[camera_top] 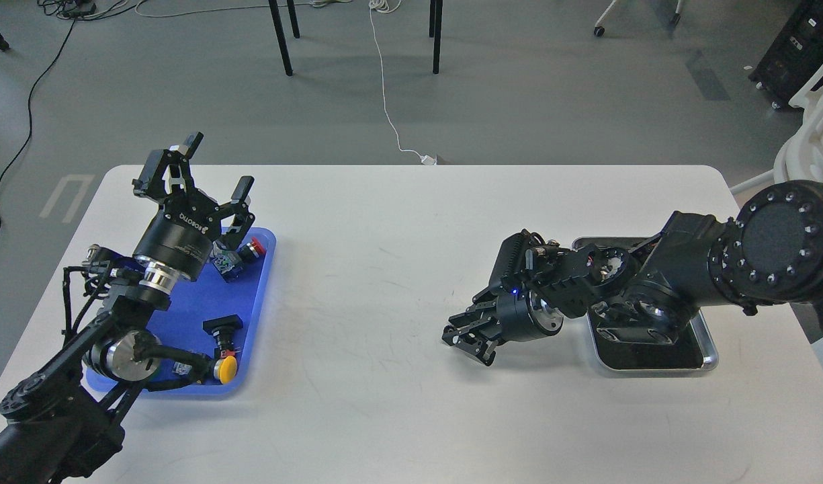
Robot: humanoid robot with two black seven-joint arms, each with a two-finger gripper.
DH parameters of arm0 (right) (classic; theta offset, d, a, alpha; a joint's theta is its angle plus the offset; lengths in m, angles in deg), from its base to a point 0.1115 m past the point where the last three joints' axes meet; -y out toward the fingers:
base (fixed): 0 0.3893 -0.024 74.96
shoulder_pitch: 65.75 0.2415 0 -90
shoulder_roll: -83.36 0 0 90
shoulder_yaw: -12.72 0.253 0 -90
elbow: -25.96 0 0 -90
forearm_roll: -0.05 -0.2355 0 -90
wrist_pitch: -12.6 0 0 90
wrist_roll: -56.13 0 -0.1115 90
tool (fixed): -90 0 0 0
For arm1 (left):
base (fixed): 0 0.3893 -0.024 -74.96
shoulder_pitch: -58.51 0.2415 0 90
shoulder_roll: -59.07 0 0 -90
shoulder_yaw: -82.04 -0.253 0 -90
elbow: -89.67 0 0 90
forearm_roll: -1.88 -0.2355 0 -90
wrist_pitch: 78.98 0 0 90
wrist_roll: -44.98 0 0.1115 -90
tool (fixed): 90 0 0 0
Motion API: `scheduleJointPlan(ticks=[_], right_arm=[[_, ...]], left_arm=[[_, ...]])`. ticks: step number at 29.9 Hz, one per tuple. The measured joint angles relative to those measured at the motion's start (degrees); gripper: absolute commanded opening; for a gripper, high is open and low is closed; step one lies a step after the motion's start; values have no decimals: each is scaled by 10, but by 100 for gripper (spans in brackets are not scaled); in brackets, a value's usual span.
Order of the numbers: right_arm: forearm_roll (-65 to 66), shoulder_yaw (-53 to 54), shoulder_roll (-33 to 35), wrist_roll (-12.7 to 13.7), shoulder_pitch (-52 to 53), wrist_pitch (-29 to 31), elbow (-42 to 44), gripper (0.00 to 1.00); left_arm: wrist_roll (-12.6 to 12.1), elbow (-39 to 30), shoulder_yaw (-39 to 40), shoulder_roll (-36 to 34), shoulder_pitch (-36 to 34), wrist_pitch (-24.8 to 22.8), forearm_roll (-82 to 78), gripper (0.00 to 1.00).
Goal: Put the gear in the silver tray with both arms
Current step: 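Reach the right gripper down to the black gear on the table, then close the right gripper on the gear and lift it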
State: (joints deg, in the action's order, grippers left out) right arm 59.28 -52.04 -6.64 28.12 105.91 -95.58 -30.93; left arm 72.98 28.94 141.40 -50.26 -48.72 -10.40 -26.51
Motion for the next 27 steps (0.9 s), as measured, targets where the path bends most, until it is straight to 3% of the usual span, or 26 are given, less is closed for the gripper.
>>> scheduleJointPlan(ticks=[22,27], right_arm=[[-1,2,0,0,31,0,-10,18],[2,4,43,0,63,-1,-42,18]], left_arm=[[0,0,0,6,0,-2,0,98],[0,0,-1,7,-1,-2,-1,98]])
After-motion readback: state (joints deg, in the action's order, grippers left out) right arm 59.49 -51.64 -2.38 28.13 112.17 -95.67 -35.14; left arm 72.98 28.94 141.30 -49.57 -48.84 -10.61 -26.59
